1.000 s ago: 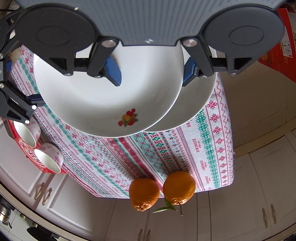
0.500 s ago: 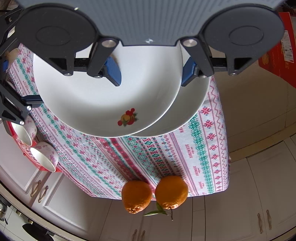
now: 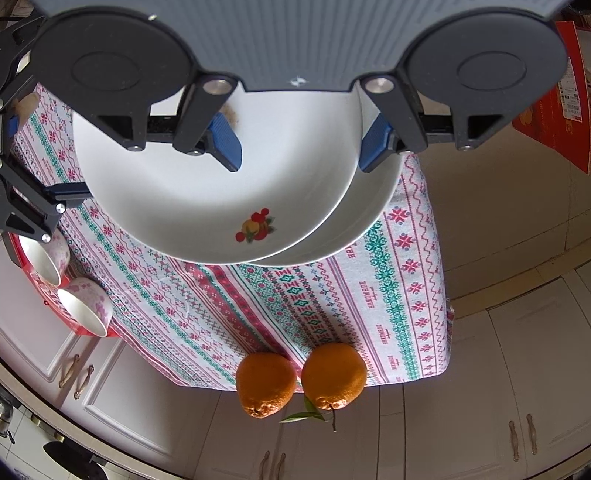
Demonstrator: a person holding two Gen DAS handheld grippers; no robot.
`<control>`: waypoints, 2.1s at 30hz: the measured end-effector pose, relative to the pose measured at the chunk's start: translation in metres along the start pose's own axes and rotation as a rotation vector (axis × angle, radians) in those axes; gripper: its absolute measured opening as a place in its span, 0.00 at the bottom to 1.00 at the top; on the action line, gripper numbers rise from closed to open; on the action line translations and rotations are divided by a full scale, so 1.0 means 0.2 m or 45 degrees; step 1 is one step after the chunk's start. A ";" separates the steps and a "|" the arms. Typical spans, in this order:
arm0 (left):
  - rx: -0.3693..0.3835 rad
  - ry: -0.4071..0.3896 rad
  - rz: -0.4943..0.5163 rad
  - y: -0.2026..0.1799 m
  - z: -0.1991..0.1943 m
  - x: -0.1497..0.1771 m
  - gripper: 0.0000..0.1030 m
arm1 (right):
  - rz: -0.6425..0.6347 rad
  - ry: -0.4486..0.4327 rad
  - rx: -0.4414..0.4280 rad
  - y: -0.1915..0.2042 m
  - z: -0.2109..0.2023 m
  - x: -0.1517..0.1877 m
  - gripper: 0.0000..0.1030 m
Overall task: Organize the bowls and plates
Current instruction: 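Lower the stained plate onto the plate stack and open the left tool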
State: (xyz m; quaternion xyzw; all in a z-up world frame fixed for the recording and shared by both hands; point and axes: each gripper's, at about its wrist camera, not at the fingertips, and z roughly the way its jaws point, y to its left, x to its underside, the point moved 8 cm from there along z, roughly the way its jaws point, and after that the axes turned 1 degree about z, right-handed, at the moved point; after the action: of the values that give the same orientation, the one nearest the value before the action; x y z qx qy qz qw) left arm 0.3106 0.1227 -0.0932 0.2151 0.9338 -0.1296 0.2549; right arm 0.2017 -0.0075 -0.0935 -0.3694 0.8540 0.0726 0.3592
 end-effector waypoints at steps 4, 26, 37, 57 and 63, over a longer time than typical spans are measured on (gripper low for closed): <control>-0.008 -0.008 -0.002 0.02 -0.01 0.00 0.68 | -0.002 0.005 -0.006 0.00 0.02 0.00 0.89; -0.020 -0.046 0.005 0.03 -0.04 -0.03 0.71 | -0.010 -0.015 -0.009 0.01 -0.03 0.00 0.92; -0.006 -0.036 0.010 0.03 -0.03 -0.02 0.72 | -0.017 -0.035 -0.017 0.00 -0.03 -0.02 0.93; -0.078 -0.075 0.048 0.03 -0.05 -0.04 0.86 | 0.084 -0.033 0.026 -0.08 -0.11 0.08 1.00; -0.140 -0.162 0.099 -0.06 -0.11 -0.05 0.86 | 0.154 -0.066 0.100 -0.14 -0.25 0.15 1.00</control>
State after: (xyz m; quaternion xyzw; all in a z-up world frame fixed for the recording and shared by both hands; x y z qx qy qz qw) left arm 0.3038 0.1165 -0.0672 0.2282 0.9124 -0.0816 0.3300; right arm 0.1791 -0.0647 -0.0721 -0.3007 0.8674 0.0701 0.3903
